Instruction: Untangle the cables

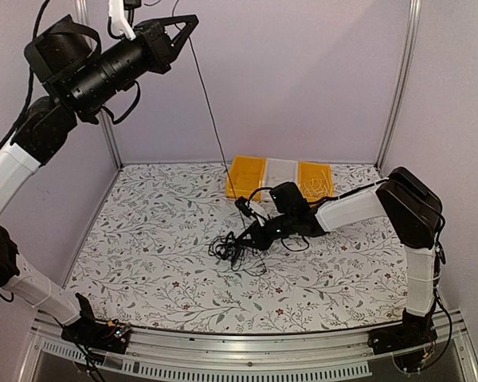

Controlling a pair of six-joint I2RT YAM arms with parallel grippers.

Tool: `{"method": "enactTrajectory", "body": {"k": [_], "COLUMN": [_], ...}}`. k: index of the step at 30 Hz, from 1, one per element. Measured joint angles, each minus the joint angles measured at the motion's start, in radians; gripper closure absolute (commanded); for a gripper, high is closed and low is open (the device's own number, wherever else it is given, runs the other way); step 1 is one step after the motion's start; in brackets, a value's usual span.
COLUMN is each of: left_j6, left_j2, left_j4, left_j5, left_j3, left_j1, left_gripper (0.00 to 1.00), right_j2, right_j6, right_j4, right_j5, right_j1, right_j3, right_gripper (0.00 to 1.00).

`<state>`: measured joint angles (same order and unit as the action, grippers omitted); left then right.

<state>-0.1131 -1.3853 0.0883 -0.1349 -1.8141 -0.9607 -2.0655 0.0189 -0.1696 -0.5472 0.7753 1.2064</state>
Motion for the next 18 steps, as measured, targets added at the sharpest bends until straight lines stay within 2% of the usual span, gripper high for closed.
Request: {"method": "enactTrajectory", "body": {"k": [9,12,15,18], "left_j6": [0.130,0.145,0.147,0.151], "left_j2": [-0.129,-0.161,-0.161,-0.155], "left_j4": [0.102,0.082,0.019,-0.090], "left_j5": [-0.031,-0.031,-0.031,-0.032], "left_j3": [-0.348,-0.438,-0.466,-0.499], "left_j1": [-0.027,-0.031,-0.031,-0.032], "left_gripper": [1.00,1.00,1.00,1.00], "right_j2": [0.014,0.019,0.027,0.029], "right_j6": [0.006,0.004,0.000,-0.004], "right_j4": [-0.028,-0.035,-0.038,-0.011], "right_j5": [0.035,0.054,0.074,0.110], "right_j1": [0.001,0.001,0.002,-0.002], "right_j3": [-0.018,-0.024,-0.032,-0.054], "right_gripper": [0.87,0.76,0.67,0.64]}}
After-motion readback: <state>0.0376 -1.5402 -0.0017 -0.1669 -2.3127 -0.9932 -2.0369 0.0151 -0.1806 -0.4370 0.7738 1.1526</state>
